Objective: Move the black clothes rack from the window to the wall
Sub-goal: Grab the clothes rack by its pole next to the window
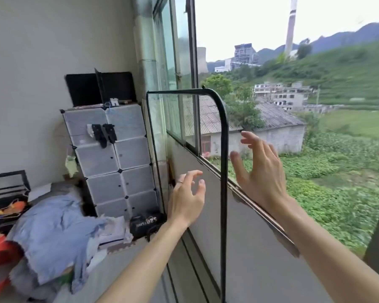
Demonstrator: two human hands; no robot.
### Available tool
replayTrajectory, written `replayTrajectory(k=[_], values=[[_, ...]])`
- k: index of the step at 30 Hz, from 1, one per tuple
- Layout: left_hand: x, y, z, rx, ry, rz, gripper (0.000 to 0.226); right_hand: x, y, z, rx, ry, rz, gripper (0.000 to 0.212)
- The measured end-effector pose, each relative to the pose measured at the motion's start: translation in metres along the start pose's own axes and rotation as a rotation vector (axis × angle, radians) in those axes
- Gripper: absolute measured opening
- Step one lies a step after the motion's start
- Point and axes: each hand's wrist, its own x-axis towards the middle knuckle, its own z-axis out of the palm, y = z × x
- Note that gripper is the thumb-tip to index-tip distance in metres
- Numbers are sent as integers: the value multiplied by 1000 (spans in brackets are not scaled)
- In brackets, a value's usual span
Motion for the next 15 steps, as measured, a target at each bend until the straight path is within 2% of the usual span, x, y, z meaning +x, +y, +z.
replayTrajectory(k=[3, 6, 9, 11, 13, 15], values=[[11, 21, 16, -168, -8, -47, 35, 27, 12, -1, 71, 7, 29, 48], [24, 38, 27, -193, -74, -38, 39, 61, 11, -1, 234, -62, 105, 45], [31, 46, 40, -113, -198, -105, 19, 94, 8, 3, 552, -262, 255, 50], [30, 44, 56, -40, -268, -170, 16, 112, 5, 8, 736, -409, 373, 53], [27, 36, 71, -91, -303, -283, 28, 122, 2, 13, 908, -501, 461, 42], [26, 29, 84, -241, -324, -413, 39, 120, -4, 21, 993, -504, 497, 36]])
